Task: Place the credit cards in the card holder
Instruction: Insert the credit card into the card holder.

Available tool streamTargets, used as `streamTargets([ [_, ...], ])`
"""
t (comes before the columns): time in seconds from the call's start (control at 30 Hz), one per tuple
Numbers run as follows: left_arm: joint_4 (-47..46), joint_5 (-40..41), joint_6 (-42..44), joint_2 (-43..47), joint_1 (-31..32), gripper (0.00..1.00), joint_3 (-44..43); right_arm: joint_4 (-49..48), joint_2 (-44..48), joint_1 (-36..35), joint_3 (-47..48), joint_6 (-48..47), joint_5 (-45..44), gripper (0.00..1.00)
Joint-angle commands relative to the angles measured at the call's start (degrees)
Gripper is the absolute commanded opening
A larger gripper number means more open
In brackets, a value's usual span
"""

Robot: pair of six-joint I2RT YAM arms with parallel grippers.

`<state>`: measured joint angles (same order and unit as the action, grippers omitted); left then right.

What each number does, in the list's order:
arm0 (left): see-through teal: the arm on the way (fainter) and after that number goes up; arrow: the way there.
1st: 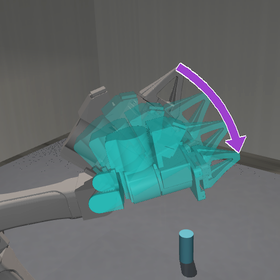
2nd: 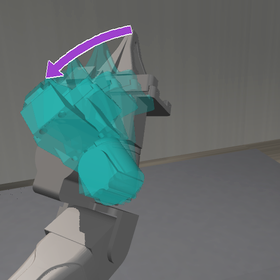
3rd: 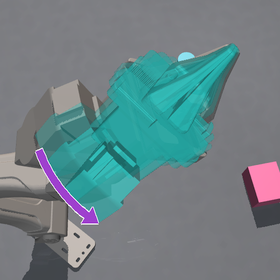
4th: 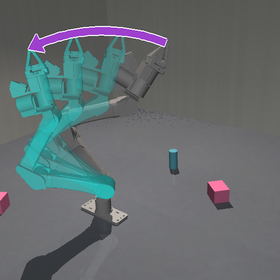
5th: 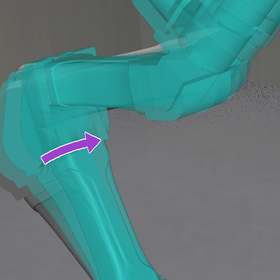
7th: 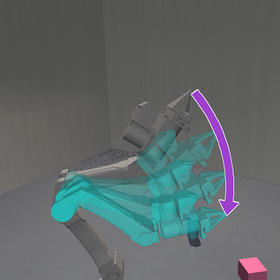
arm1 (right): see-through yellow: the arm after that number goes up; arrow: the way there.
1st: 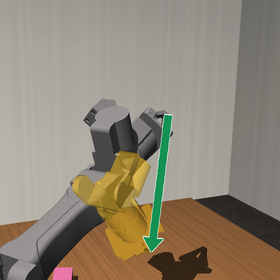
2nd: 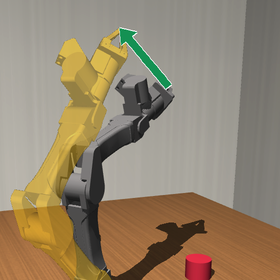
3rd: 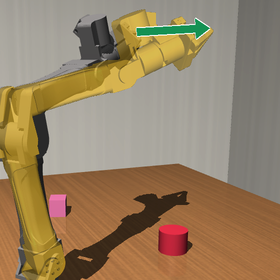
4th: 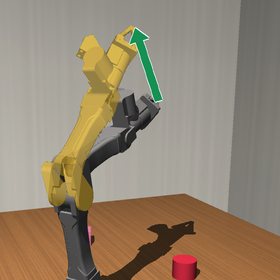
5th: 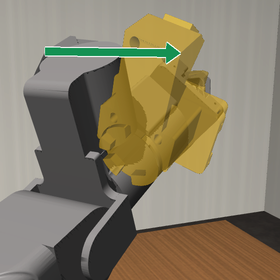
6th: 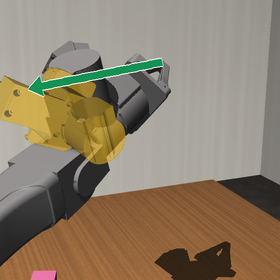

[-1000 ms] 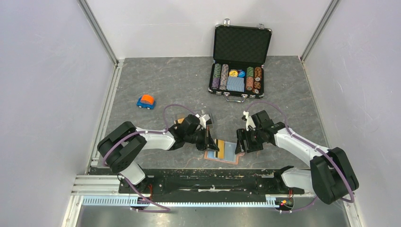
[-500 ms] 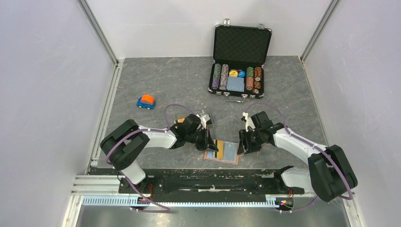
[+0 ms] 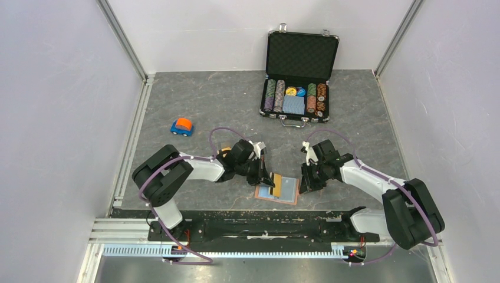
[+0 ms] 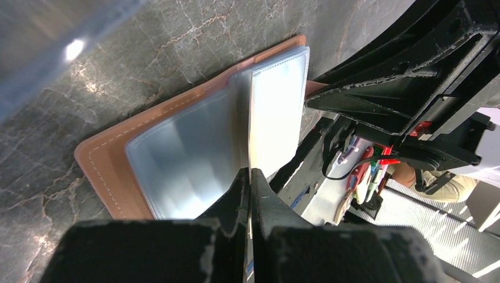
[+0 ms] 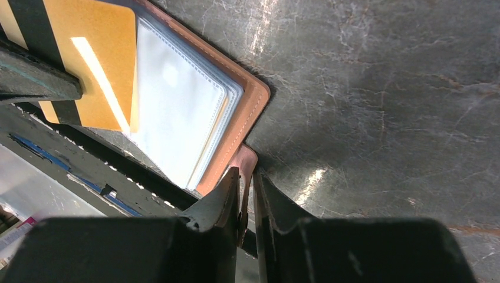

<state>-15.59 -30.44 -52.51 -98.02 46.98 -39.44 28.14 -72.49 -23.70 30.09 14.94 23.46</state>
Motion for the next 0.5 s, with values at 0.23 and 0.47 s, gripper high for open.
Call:
streamTargets([
  [0.23,-6.15,-2.75,-0.92,-1.24,0.38,0.02,2.19,0.47,-1.93,-0.03,-0.91,-1.22,-0.94,0.13],
  [0.47,-4.81,-1.65,-2.59,0.12,1.35,0.02,2.80,0.17,-2.22,-0.03,-1.16,-1.21,-0.63,0.10],
])
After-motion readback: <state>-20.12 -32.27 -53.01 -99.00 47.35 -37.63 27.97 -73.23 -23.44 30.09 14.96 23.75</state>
